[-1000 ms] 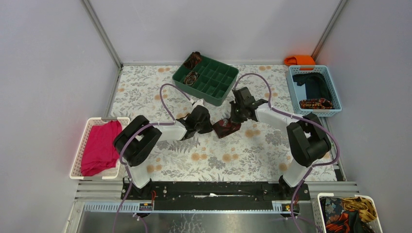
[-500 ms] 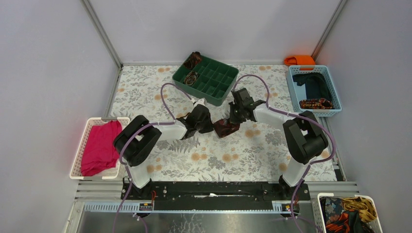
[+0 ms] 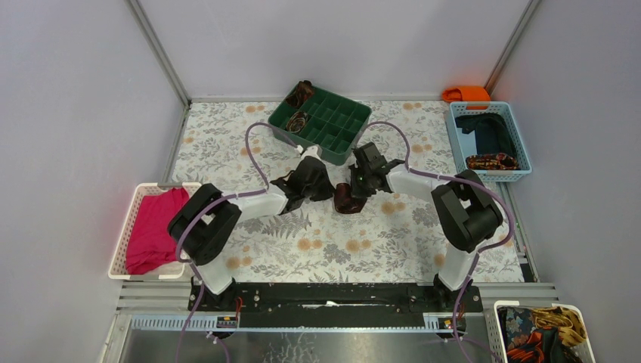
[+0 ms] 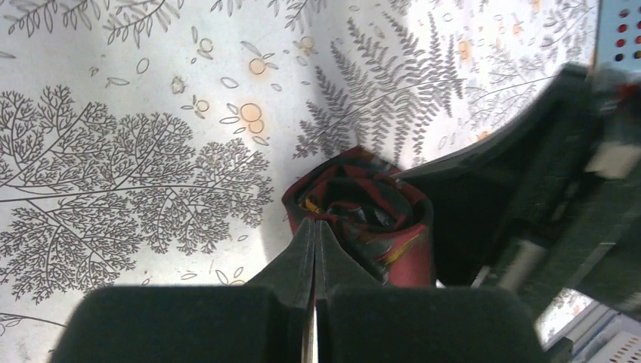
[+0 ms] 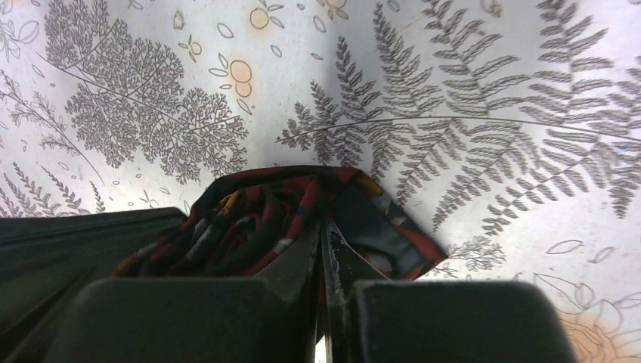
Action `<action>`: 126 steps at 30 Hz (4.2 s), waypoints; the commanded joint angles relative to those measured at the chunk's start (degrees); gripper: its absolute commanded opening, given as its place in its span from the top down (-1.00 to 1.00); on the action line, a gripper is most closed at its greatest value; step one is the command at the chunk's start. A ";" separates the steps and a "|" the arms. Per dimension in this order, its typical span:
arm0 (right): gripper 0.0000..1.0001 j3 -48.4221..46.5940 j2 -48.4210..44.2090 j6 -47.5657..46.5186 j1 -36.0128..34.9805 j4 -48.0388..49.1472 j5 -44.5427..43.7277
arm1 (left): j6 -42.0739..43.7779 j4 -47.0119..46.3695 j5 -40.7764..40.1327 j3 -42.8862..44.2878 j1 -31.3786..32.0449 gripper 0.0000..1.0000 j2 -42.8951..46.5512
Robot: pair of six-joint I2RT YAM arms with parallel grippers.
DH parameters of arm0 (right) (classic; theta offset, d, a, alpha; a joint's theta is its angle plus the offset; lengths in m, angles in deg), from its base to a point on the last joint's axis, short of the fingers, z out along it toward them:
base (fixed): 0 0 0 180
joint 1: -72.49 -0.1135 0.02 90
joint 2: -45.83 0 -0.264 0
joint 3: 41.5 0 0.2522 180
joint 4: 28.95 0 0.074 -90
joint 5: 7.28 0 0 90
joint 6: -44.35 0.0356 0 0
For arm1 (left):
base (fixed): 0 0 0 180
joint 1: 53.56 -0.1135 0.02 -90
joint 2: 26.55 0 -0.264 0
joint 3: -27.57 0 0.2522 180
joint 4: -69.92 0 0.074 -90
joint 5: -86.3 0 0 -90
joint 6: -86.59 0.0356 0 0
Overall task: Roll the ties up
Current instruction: Roll the tie at the center of the board.
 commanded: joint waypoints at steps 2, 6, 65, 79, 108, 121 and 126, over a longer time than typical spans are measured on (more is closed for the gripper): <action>0.86 -0.52 1.89 2.49 -2.48 1.66 5.33 | 1.35 0.03 1.94 3.14 0.20 1.00 3.24; 0.86 -0.93 2.38 2.93 -2.67 1.62 5.77 | 1.65 0.40 2.13 3.56 0.45 1.00 2.88; 1.00 0.83 2.34 1.86 -5.54 -5.53 -9.84 | 3.65 4.95 -2.63 3.09 5.52 1.00 1.65; 1.00 2.61 -5.05 2.53 -5.24 -2.92 -11.88 | 4.38 5.39 -3.48 2.20 5.49 1.00 2.41; 1.00 17.86 -17.82 6.41 -5.13 -3.47 -6.71 | 3.89 5.99 -0.70 3.13 5.69 1.00 3.04; 1.00 15.97 -10.01 7.79 -5.15 2.14 -2.18 | 3.85 6.47 -1.02 2.25 6.57 1.00 4.69; 1.00 12.36 -6.73 7.17 -5.17 2.54 -0.42 | 3.98 6.60 -1.15 1.95 6.66 1.00 4.80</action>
